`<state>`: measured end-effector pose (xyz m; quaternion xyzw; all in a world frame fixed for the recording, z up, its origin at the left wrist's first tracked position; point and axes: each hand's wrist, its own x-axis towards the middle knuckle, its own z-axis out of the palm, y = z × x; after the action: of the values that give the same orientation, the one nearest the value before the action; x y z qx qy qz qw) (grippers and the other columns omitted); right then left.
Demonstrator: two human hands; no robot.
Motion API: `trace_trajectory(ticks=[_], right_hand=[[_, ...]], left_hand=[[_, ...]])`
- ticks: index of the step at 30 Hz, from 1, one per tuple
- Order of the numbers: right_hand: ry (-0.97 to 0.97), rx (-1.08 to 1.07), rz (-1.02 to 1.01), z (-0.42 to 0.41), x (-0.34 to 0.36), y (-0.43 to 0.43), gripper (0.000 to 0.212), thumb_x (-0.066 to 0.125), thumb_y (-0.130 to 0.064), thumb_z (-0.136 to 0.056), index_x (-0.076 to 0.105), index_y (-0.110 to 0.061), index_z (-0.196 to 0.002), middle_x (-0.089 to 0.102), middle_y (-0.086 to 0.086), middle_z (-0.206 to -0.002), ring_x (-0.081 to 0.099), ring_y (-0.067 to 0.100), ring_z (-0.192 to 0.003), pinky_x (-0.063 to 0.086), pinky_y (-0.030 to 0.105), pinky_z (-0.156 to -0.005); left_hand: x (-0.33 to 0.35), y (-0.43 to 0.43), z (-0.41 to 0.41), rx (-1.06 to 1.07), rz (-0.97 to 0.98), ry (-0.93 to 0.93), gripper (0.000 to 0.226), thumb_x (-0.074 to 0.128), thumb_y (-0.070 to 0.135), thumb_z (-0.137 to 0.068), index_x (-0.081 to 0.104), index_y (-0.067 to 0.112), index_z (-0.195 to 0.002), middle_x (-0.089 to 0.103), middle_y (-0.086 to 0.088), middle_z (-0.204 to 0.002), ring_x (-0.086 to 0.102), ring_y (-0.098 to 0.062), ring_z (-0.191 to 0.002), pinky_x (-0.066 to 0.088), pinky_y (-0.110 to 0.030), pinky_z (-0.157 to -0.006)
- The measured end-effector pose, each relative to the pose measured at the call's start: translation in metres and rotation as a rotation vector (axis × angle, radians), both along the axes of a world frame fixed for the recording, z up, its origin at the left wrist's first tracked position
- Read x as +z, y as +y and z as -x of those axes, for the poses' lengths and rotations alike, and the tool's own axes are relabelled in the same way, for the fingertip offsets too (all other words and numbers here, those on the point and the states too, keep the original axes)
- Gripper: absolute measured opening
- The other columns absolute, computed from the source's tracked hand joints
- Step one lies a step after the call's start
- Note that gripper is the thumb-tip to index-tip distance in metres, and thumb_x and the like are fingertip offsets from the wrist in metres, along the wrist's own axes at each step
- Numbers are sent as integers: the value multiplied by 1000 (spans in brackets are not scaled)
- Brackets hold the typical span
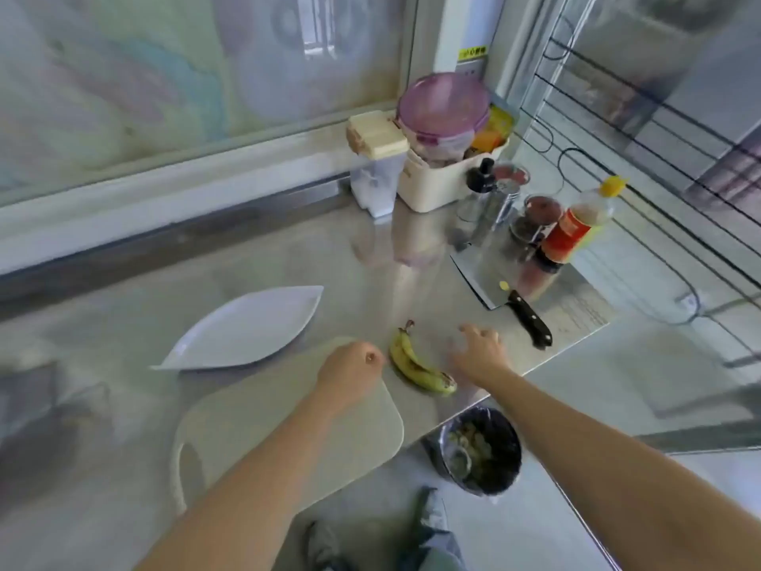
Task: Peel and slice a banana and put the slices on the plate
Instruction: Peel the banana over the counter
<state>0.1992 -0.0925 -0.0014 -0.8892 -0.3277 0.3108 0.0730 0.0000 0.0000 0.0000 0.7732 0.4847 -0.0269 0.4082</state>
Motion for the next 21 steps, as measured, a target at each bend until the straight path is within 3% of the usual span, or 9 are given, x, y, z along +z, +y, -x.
trace_trajectory(ticks=[2,5,8,10,12,16,19,21], right_hand=[[51,87,-19,-5,-7,-4,54,58,-44,-87,43,-20,-133,37,15,-127,41,33,-119,41,42,-101],[139,219,-117,0,-17,-7,59,66,-54,-78,49,-23,-126,38,6,-121,45,22,-110,44,39,-96],[148,413,-91,8,-24,-8,53,72,-45,-76,52,-19,-118,47,5,-116,50,22,-104,42,29,-87],[141,435,-122,12,-27,-9,47,73,-41,-75,54,-17,-110,54,5,-109,53,22,-97,40,28,-78],[161,420,-155,15,-26,-14,43,72,-41,-74,52,-16,-103,54,4,-101,51,19,-86,39,28,-70],[166,361,-267,16,-20,-29,44,75,-41,-71,47,-16,-94,52,1,-93,48,18,-78,36,28,-63],[319,308,-274,6,-8,-46,41,71,-47,-76,54,-15,-94,61,1,-90,57,18,-80,46,28,-66],[433,213,-323,-6,1,-57,37,63,-50,-83,60,-14,-93,69,-2,-84,64,13,-76,53,31,-72]], left_hand=[[-6,-6,-20,24,-20,25,22,49,25,-91,69,19,-98,71,-8,-101,63,-28,-98,49,-35,-85],[-16,-18,-39,138,78,17,21,49,25,-90,58,14,-104,70,-14,-97,65,-33,-94,50,-40,-85],[-52,-17,-49,321,208,-65,48,46,44,-73,50,5,-100,68,-24,-91,66,-43,-85,54,-52,-78],[-67,-18,-52,395,281,-100,60,44,52,-67,54,2,-99,68,-22,-83,68,-40,-75,57,-52,-74],[-39,-29,-60,486,376,-148,55,54,48,-76,57,0,-102,68,-18,-83,67,-32,-68,59,-48,-70],[-16,-49,-76,656,485,-280,31,61,29,-92,43,12,-111,59,-12,-108,63,-30,-91,58,-44,-69],[-10,-65,-85,582,435,-317,22,50,28,-98,37,23,-115,54,-5,-103,59,-27,-91,56,-44,-74],[-6,-75,-88,498,444,-357,14,43,29,-100,38,26,-113,57,-11,-100,60,-27,-84,55,-43,-73]])
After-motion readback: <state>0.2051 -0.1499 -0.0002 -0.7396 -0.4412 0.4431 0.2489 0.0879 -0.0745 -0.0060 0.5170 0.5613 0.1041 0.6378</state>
